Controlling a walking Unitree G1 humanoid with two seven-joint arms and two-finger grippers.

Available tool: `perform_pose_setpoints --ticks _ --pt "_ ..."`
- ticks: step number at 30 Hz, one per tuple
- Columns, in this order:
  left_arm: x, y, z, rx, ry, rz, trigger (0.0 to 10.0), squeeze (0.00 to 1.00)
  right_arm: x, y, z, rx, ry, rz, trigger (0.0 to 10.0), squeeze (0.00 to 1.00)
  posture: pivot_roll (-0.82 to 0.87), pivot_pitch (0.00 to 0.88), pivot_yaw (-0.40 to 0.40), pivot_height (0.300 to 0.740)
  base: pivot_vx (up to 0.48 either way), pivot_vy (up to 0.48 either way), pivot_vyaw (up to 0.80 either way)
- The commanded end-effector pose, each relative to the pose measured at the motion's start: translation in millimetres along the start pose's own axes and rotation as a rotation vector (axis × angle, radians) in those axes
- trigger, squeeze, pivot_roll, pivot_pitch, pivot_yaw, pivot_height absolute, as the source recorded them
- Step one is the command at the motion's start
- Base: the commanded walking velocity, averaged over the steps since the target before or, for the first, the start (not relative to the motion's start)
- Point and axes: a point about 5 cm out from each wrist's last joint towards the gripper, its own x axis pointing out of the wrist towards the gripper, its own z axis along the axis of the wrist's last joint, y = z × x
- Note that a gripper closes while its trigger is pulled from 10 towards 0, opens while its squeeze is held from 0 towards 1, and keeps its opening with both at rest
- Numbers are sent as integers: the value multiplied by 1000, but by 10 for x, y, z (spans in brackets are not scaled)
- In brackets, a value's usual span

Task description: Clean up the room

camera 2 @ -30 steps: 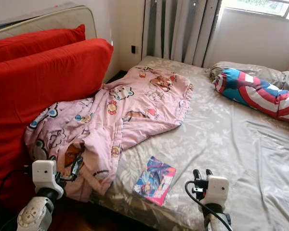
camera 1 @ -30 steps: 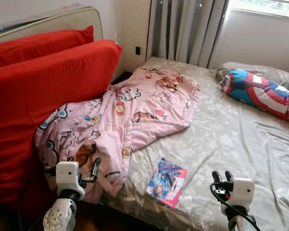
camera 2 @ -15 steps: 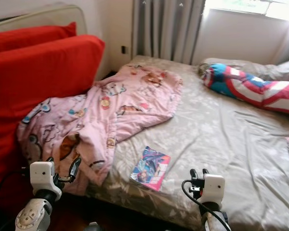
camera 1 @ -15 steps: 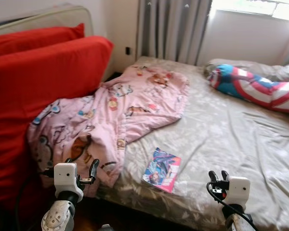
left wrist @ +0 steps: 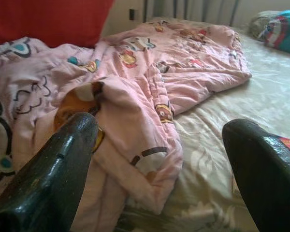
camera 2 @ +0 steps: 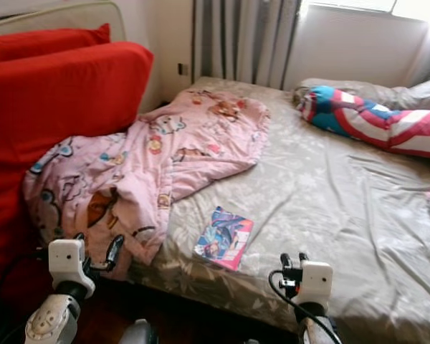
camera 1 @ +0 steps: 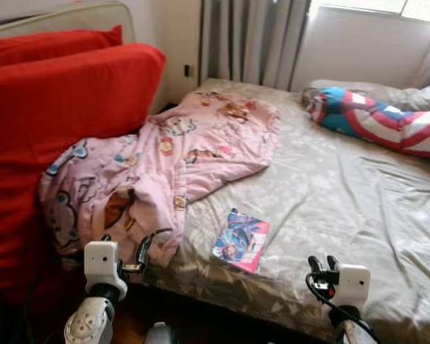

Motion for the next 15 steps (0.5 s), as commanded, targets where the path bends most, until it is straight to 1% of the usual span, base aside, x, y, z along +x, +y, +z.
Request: perform_pose_setpoints --ticks 1,11,12,15 --pt "28 -21 49 0 -11 -9 10000 0 13 -16 5 -6 7 4 10000 0 27 0 -65 650 0 0 0" --pt "28 -29 43 7 1 -23 10000 0 14 7 -11 4 14 2 10000 0 29 0 -60 650 0 0 0" --pt "29 -28 42 8 3 -24 10000 0 29 12 -50 10 52 -2 10000 0 28 0 -59 650 0 0 0" --pt "28 -25 43 9 4 -24 10000 0 39 22 -68 10 69 -3 10000 0 29 0 -59 645 0 0 0"
